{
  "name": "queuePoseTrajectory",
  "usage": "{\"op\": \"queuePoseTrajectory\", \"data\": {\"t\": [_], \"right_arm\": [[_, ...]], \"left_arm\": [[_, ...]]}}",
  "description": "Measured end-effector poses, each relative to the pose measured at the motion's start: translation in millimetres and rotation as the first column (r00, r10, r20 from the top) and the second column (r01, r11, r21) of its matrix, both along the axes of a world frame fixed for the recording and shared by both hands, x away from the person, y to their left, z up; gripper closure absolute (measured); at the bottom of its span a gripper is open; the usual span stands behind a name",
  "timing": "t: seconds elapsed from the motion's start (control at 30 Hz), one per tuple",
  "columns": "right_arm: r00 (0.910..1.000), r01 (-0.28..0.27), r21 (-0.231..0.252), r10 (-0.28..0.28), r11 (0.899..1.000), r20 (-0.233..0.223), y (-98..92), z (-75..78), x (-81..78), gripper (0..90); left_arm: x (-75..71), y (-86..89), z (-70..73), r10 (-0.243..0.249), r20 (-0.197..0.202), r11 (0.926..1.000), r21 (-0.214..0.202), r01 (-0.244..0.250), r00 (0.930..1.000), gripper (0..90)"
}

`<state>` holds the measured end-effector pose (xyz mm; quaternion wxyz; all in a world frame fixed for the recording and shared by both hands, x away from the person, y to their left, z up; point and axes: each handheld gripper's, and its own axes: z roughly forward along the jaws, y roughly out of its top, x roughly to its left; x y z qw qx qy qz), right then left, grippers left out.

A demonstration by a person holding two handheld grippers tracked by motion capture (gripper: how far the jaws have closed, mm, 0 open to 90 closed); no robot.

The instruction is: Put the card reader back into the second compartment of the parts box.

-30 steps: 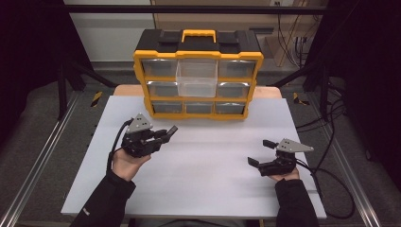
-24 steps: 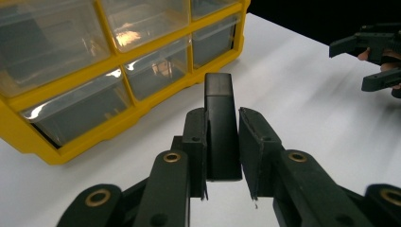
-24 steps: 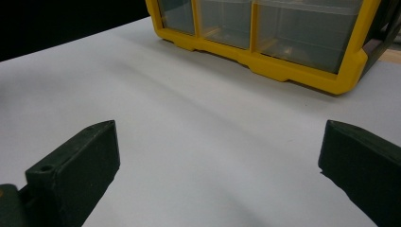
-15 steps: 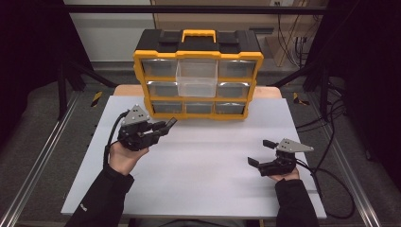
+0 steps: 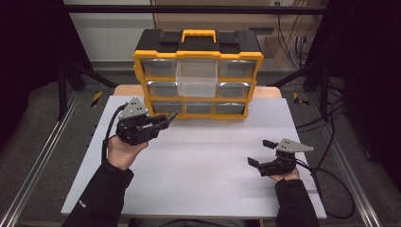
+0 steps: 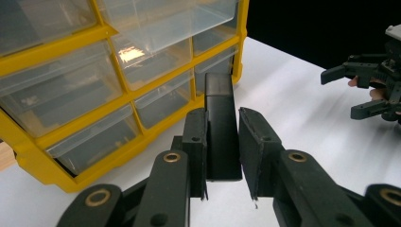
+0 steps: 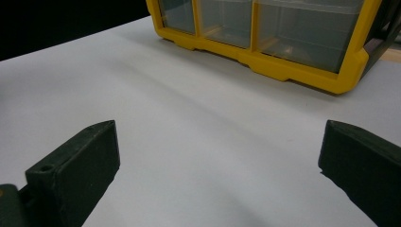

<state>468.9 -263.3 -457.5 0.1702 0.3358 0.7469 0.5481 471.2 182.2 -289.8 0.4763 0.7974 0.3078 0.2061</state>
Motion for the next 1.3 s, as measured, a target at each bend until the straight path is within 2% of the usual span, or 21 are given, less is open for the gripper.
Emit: {"op": "queuePoseTrajectory", "data": {"t": [0.73,1.3], "right_arm": [[1.0000,0.001,0.000,-0.001,1.000,0.000,-0.5,0.4,0.0,0.1],[1.0000,0.003,0.000,-0.003,1.000,0.001,-0.9,0.8,-0.2,0.2]], "left_arm": [[0.9,-4.1,26.5,-0.011,0.039,0.9997,-0.022,0.012,0.9992,72.3],[4.1,-8.1,38.8,-0.013,0.059,0.9994,-0.030,0.015,0.9982,72.2]]}}
